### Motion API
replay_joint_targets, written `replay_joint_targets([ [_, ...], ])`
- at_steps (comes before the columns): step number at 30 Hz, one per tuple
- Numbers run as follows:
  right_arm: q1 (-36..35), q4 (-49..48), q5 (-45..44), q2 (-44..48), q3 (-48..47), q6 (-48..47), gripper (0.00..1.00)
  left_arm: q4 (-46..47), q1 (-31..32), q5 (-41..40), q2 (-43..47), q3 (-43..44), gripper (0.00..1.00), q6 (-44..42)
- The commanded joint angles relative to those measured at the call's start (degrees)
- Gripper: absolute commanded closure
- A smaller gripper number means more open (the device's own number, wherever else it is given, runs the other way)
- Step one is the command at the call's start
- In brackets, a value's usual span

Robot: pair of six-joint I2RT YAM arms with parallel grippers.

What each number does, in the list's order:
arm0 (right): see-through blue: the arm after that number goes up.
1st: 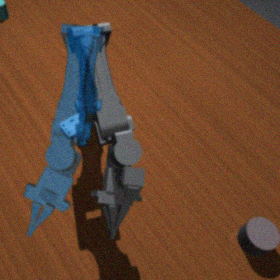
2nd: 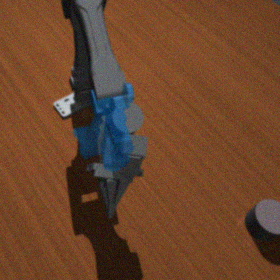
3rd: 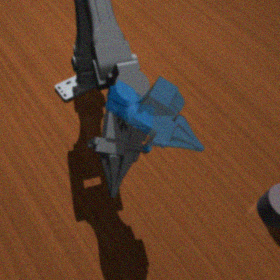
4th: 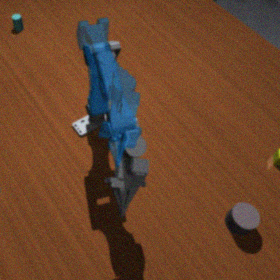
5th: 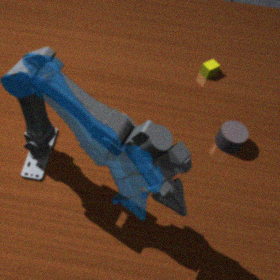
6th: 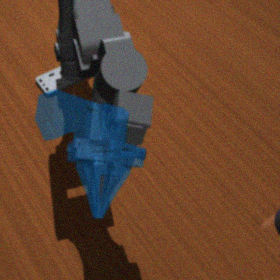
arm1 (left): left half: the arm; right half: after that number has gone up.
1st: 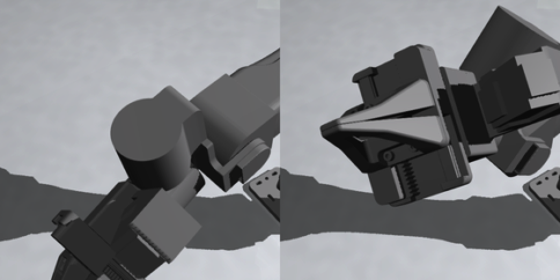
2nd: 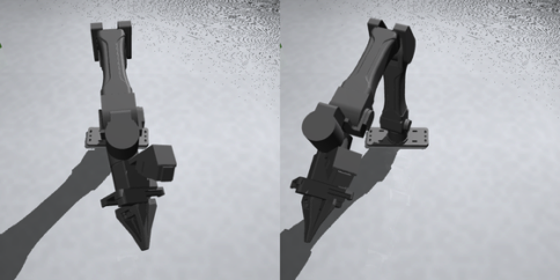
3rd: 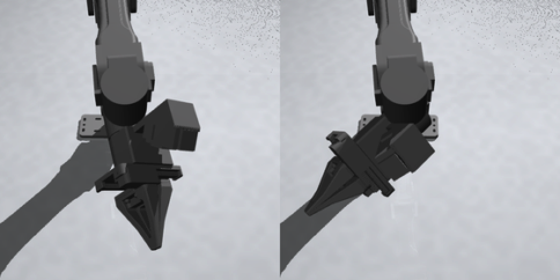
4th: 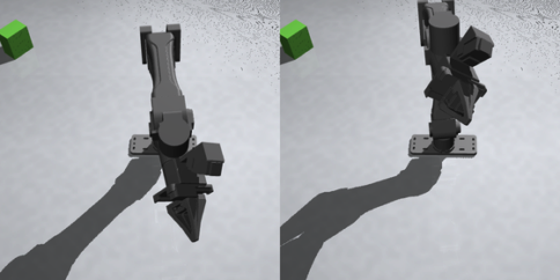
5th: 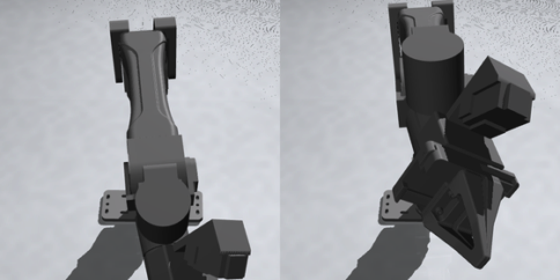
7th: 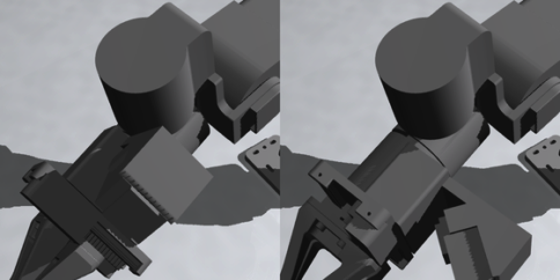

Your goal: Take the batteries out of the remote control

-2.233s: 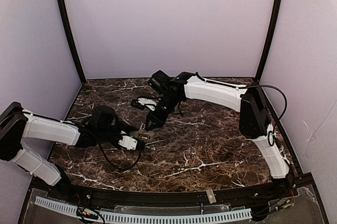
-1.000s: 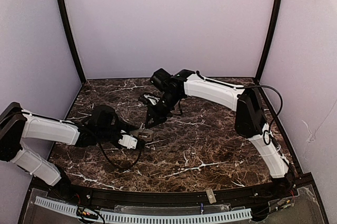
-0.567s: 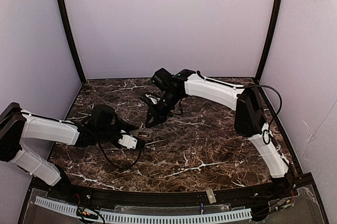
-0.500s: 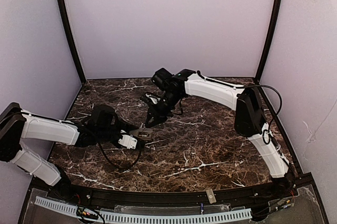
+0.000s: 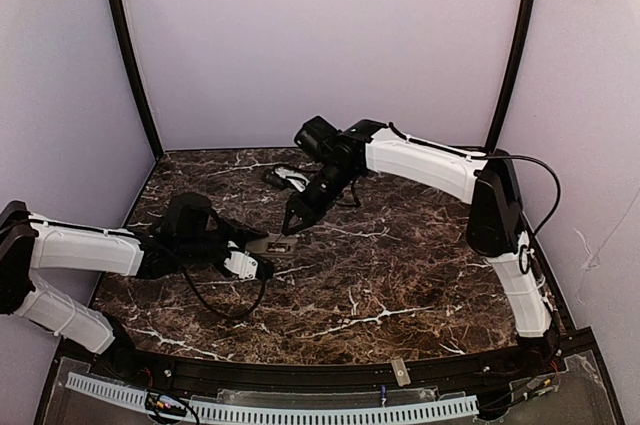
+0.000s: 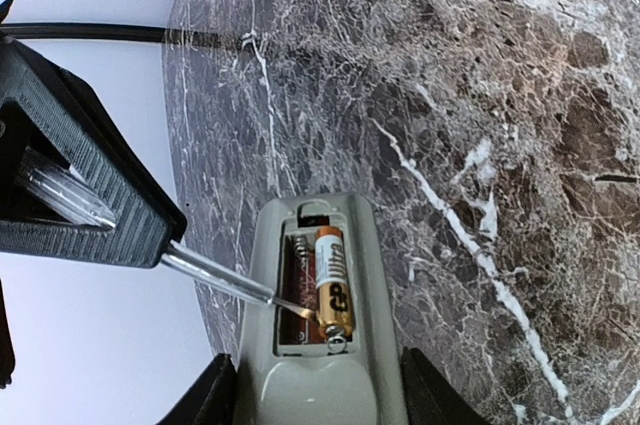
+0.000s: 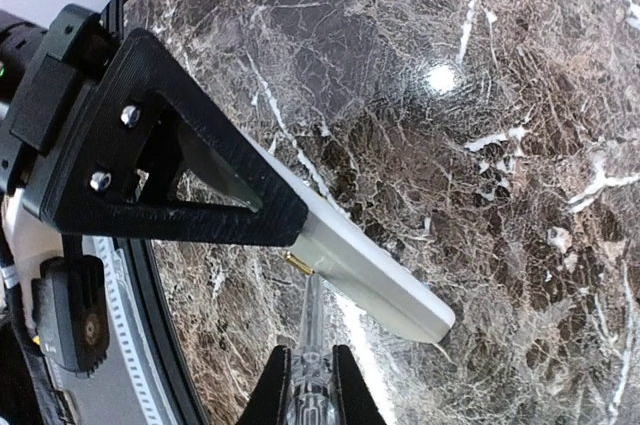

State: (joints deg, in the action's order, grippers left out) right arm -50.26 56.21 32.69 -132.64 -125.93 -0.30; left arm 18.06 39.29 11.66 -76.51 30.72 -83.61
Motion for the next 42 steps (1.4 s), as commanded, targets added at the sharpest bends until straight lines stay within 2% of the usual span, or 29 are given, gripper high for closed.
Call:
replay_joint_targets([
  [1,-0.2,-1.5,-3.2,3.3,3.0,-10.7,1.00,1.2,0.9,6.6,2.5,0.4,1.00,-0.3],
  [8,-3.1,1.2,-5.1,3.5,5.3,-23.4,1.00,0.3,0.9,9.6,4.1,0.4,1.00,1.8],
  [12,-3.3,1.8,-6.9,2.7,3.5,-26.9,1.00,0.9,0.9,10.4,5.0,-0.1,1.00,2.0],
  [22,-3.5,5.2,-0.4,-4.1,-4.0,-29.9,1.00,3.0,0.9,8.3,4.5,-0.7,1.00,-0.9],
  [25,-3.5,5.2,3.6,-5.5,-5.0,-27.4,1.00,3.2,0.9,7.1,4.0,-0.7,1.00,-2.4],
  [33,-0.6,6.5,11.0,-9.9,-10.7,-11.4,1.00,3.9,0.9,5.2,3.6,-0.9,1.00,-5.4],
  [42,0.8,4.7,9.2,-8.7,-8.5,7.1,1.00,2.6,0.9,2.7,3.9,-0.5,1.00,-7.6],
])
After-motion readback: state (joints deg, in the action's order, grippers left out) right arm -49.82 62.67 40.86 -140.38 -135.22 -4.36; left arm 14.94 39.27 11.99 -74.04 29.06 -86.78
